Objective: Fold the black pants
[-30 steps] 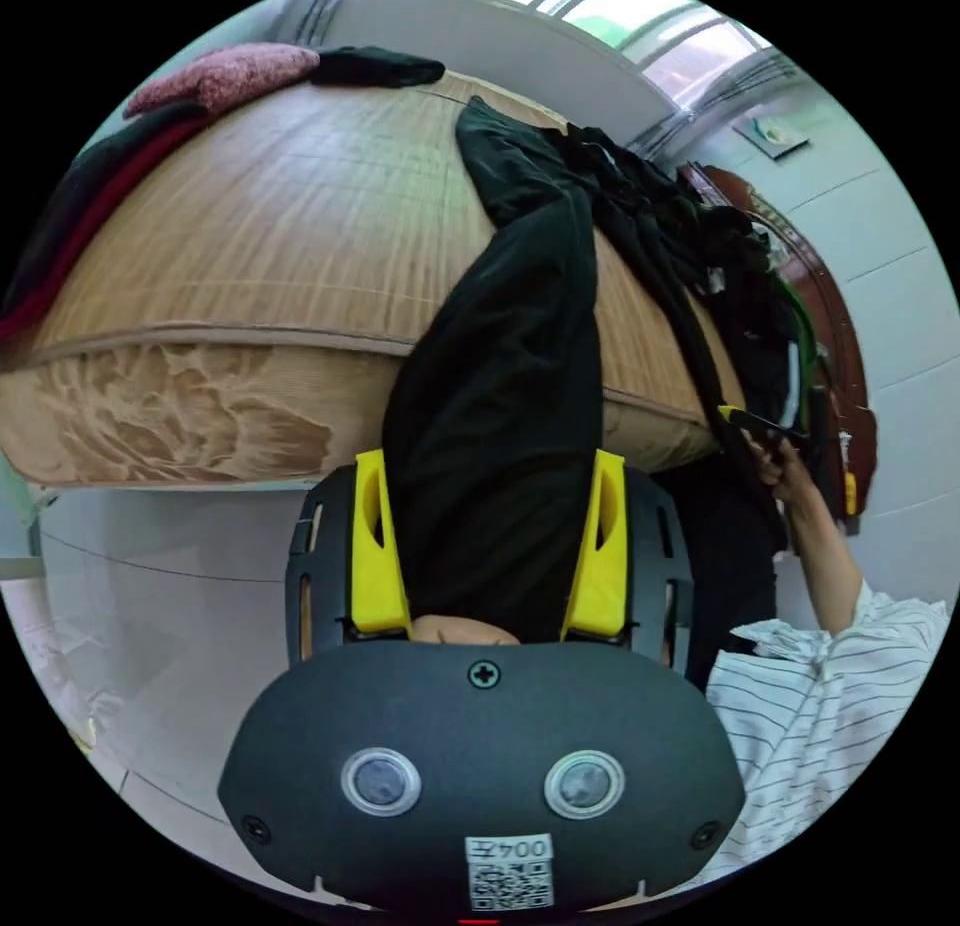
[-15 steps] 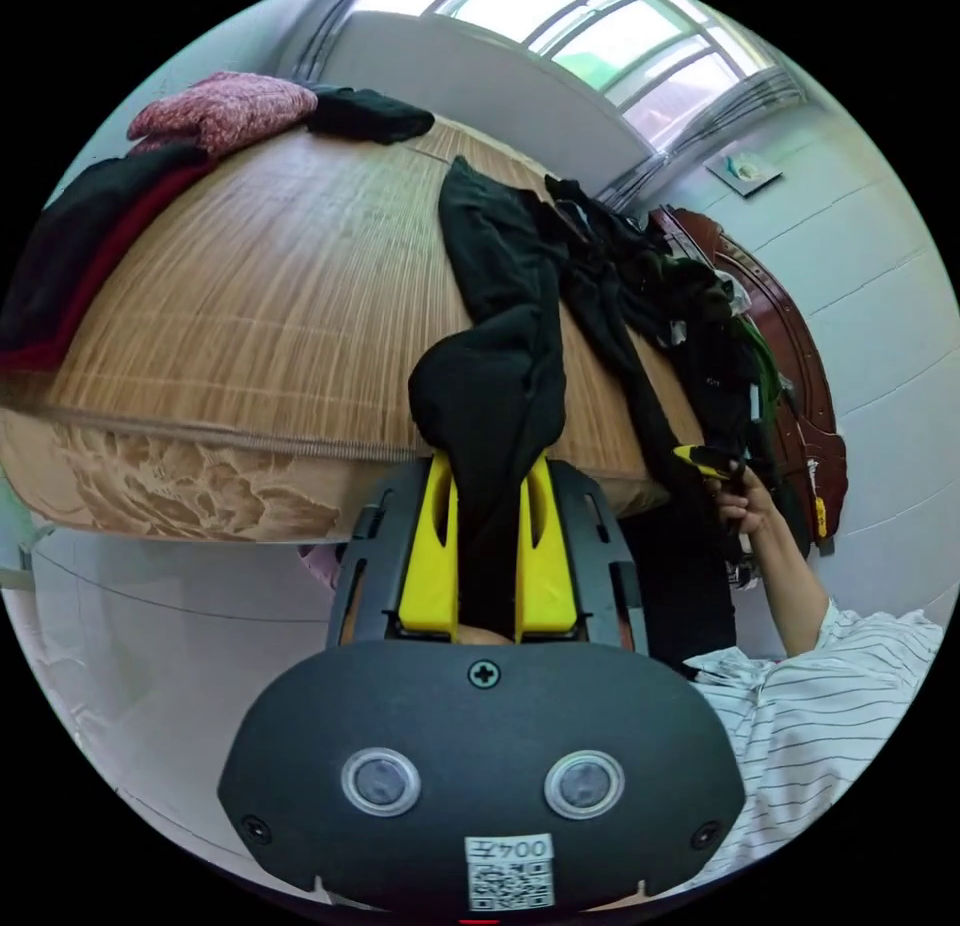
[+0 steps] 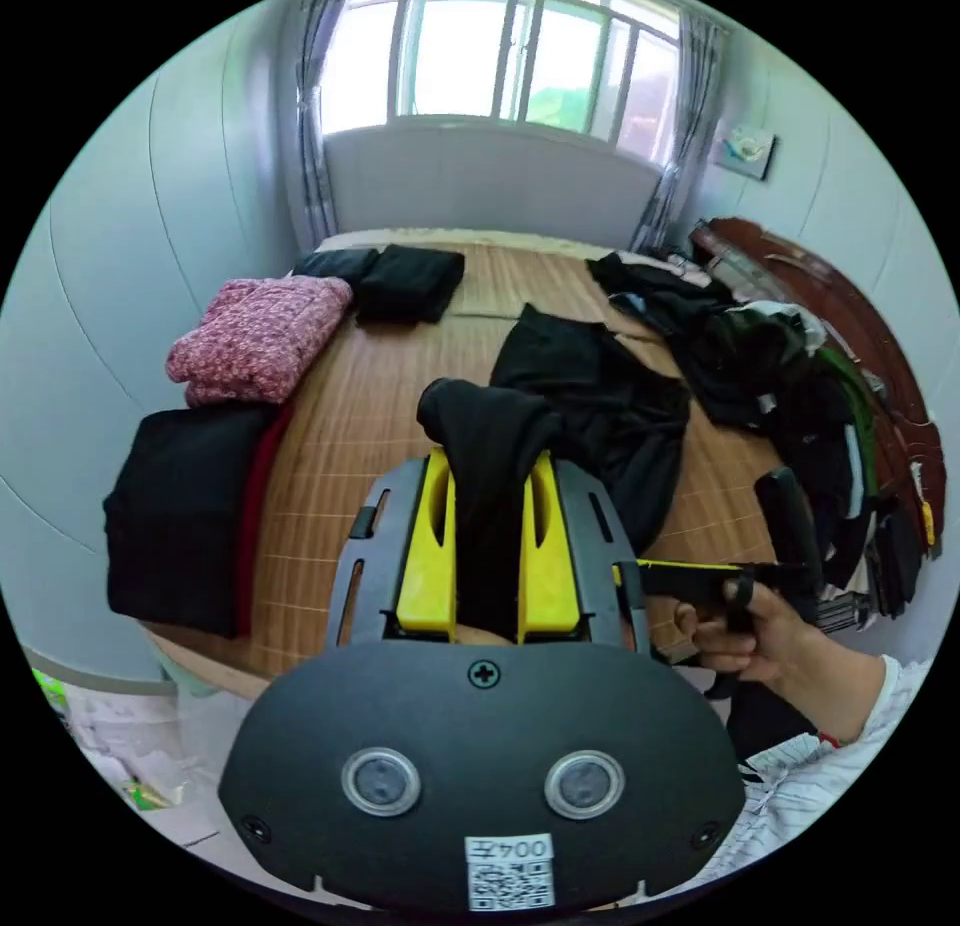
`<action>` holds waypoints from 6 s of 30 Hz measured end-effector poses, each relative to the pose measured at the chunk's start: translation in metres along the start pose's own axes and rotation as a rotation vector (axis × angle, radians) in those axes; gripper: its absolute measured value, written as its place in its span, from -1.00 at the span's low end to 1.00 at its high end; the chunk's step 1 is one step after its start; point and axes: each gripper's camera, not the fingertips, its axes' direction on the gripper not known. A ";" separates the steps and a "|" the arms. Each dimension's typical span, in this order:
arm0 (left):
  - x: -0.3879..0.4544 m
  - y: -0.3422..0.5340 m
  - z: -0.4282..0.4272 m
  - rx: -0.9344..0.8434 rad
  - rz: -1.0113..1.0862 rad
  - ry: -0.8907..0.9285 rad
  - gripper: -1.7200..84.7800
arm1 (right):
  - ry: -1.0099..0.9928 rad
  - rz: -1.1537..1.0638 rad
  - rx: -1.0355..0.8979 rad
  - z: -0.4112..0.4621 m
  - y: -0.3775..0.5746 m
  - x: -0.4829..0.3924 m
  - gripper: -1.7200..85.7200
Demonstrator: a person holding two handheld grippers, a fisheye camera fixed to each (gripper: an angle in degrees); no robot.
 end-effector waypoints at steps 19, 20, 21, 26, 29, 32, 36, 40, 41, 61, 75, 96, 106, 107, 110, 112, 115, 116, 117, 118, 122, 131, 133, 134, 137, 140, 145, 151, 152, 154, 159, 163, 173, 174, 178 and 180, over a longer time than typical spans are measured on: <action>0.100 0.155 0.121 -0.127 -0.162 -0.026 -0.55 | 0.967 -0.260 0.315 -0.082 -0.021 0.094 -0.70; 0.115 0.154 0.133 -0.141 -0.128 -0.047 -0.54 | 1.028 -0.281 0.322 -0.074 -0.044 0.089 -0.68; 0.122 0.153 0.138 -0.146 -0.106 -0.064 -0.54 | 1.053 -0.290 0.323 -0.071 -0.055 0.087 -0.68; 0.156 0.141 0.171 -0.181 0.032 -0.140 -0.51 | 1.228 -0.317 0.174 -0.029 -0.142 0.093 -0.68; 0.161 0.137 0.181 -0.168 0.071 -0.127 -0.53 | 1.329 -0.213 -0.014 -0.006 -0.173 0.126 -0.78; 0.168 0.136 0.191 -0.123 0.146 -0.154 -0.56 | 1.256 -0.193 -0.024 -0.004 -0.171 0.145 -0.86; 0.164 0.122 0.204 -0.118 0.240 -0.207 -0.59 | 1.190 -0.121 0.054 -0.024 -0.147 0.148 -0.88; 0.151 0.089 0.231 -0.183 0.409 -0.407 -0.61 | 1.041 -0.008 0.106 -0.054 -0.073 0.150 -0.88; 0.146 0.080 0.242 -0.200 0.468 -0.467 -0.61 | 0.933 0.049 0.142 -0.066 -0.042 0.150 -0.88; 0.137 0.152 0.143 -0.171 0.191 -0.001 -0.89 | 1.138 0.052 -0.058 -0.065 0.207 0.092 -0.97; 0.205 0.235 0.210 -0.259 0.201 0.000 -0.95 | 1.026 0.016 0.123 -0.080 0.187 0.058 -0.91; 0.204 0.269 0.208 -0.238 0.273 -0.052 -0.95 | 1.094 0.004 0.146 -0.085 0.068 -0.016 -0.89; 0.206 0.279 0.191 -0.240 0.290 -0.075 -0.95 | 0.651 0.387 0.395 -0.220 0.280 0.074 -0.92; 0.208 0.280 0.189 -0.239 0.298 -0.088 -0.95 | 0.637 0.362 0.425 -0.226 0.293 0.072 -0.89; 0.213 0.283 0.182 -0.235 0.325 -0.123 -0.95 | 0.617 0.274 0.456 -0.237 0.308 0.064 -0.85; 0.217 0.286 0.178 -0.232 0.342 -0.145 -0.95 | 0.593 0.255 0.462 -0.243 0.309 0.065 -0.85; 0.217 0.287 0.169 -0.230 0.348 -0.156 -0.94 | 0.583 0.302 0.458 -0.250 0.306 0.075 -0.85; 0.215 0.286 0.165 -0.231 0.338 -0.141 -0.94 | 0.580 0.321 0.442 -0.251 0.303 0.078 -0.85; 0.212 0.285 0.162 -0.232 0.329 -0.128 -0.93 | 0.579 0.322 0.438 -0.252 0.302 0.079 -0.85; 0.206 0.281 0.157 -0.236 0.308 -0.089 -0.92 | 0.578 0.314 0.437 -0.254 0.301 0.079 -0.84; 0.161 0.262 0.127 -0.157 0.163 -0.006 -0.86 | 0.519 0.319 0.438 -0.270 0.304 0.085 -0.85; 0.040 0.222 0.067 -0.112 -0.163 -0.157 -0.66 | 0.488 0.386 0.417 -0.294 0.295 0.101 -0.91; 0.037 0.224 0.076 -0.164 -0.160 -0.144 -0.61 | 0.501 0.382 0.405 -0.294 0.292 0.100 -0.93; 0.037 0.223 0.086 -0.210 -0.167 -0.138 -0.59 | 0.516 0.385 0.400 -0.295 0.290 0.099 -0.95; 0.035 0.217 0.114 -0.321 -0.176 -0.175 -0.57 | 0.542 0.392 0.385 -0.298 0.286 0.099 -0.97; 0.027 0.214 0.111 -0.306 -0.201 -0.187 -0.71 | 0.545 0.396 0.386 -0.302 0.286 0.099 -0.97; 0.008 0.205 0.059 -0.283 -0.153 -0.192 -0.88 | 0.539 0.406 0.393 -0.308 0.288 0.100 -0.98; -0.021 0.212 -0.113 -0.041 -0.090 -0.312 -0.94 | 0.523 0.403 0.401 -0.313 0.294 0.102 -0.98; -0.027 0.220 -0.145 -0.015 -0.081 -0.351 -0.94 | 0.518 0.405 0.404 -0.314 0.296 0.103 -0.98; -0.036 0.238 -0.188 0.022 -0.072 -0.395 -0.95 | 0.508 0.408 0.407 -0.314 0.299 0.104 -0.97; -0.059 0.303 -0.246 0.040 -0.111 -0.313 -0.95 | 0.488 0.396 0.419 -0.314 0.307 0.104 -0.96; -0.063 0.348 -0.228 -0.034 -0.084 -0.252 -0.95 | 0.442 0.322 0.414 -0.311 0.309 0.101 -0.87; -0.041 0.319 -0.198 -0.030 -0.091 -0.421 -0.94 | 0.598 -0.095 0.195 -0.217 0.274 0.021 -0.79; -0.041 0.312 -0.199 -0.020 -0.091 -0.431 -0.93 | 0.608 -0.104 0.186 -0.210 0.271 0.018 -0.79; -0.040 0.248 -0.191 0.046 -0.066 -0.550 -0.92 | 0.642 -0.075 0.177 -0.185 0.252 0.016 -0.82; -0.034 0.218 -0.175 0.067 -0.036 -0.587 -0.91 | 0.654 -0.063 0.177 -0.181 0.244 0.017 -0.83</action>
